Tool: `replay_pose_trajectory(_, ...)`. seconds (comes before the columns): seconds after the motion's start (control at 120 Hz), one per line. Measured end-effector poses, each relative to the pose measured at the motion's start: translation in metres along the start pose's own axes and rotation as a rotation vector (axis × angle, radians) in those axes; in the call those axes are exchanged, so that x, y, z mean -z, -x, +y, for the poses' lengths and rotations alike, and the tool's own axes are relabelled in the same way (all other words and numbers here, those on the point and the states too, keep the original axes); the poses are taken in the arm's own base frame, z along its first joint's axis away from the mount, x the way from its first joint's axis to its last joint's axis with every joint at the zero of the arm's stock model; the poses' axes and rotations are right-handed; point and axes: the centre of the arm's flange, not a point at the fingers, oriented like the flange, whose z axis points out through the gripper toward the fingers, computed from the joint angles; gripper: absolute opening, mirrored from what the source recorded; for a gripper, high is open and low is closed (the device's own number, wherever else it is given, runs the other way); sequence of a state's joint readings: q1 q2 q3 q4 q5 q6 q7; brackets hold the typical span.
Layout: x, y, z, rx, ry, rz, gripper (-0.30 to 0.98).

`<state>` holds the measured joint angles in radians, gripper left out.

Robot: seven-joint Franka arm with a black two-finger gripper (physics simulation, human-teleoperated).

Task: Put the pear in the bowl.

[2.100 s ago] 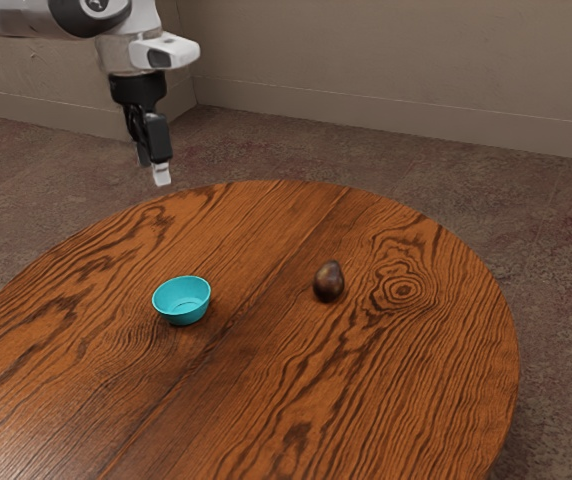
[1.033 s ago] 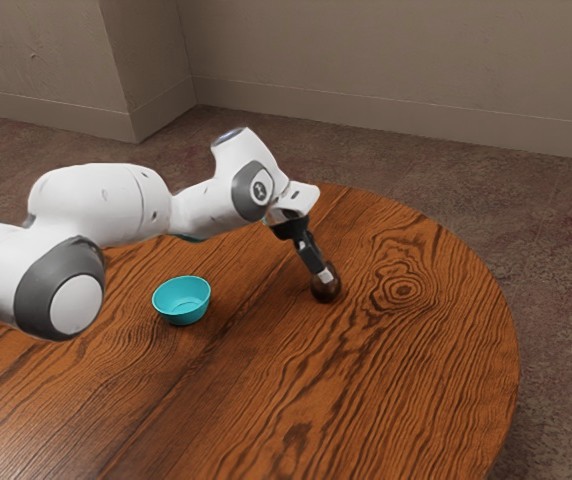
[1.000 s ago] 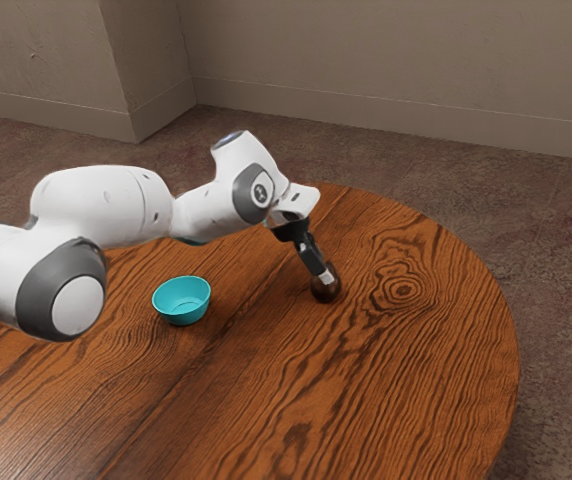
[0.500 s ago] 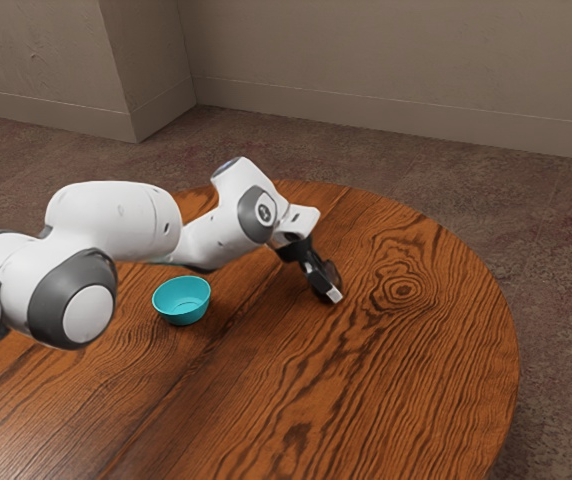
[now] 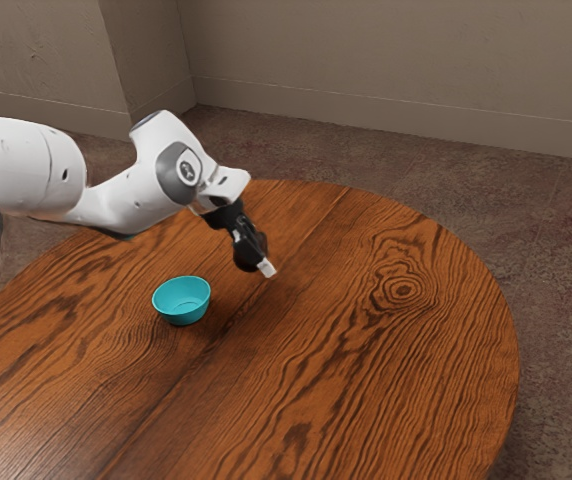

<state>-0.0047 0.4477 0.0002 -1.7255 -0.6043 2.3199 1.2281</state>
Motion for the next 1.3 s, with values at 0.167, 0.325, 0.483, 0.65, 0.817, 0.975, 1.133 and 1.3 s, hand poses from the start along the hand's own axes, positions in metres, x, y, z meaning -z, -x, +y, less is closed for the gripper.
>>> replay_pose_trajectory(0.167, 0.069, 0.053, -0.010, -0.042, -0.057, -0.116, 0.40)
replay_pose_trajectory(0.325, 0.057, 0.101, -0.033, -0.070, -0.027, -0.272, 0.40)
replay_pose_trajectory(0.483, 0.022, 0.117, -0.054, -0.086, 0.016, -0.340, 0.40)
replay_pose_trajectory(0.65, 0.019, 0.118, -0.056, -0.097, 0.027, -0.353, 0.48)
replay_pose_trajectory(0.817, 0.024, 0.116, -0.054, -0.105, 0.028, -0.351, 0.59)
replay_pose_trajectory(0.975, 0.106, 0.071, -0.007, -0.163, -0.027, -0.336, 0.64)
replay_pose_trajectory(1.133, 0.223, -0.017, 0.067, -0.255, -0.096, -0.332, 0.67)
replay_pose_trajectory(1.3, 0.260, -0.052, 0.106, -0.255, -0.075, -0.355, 0.68)
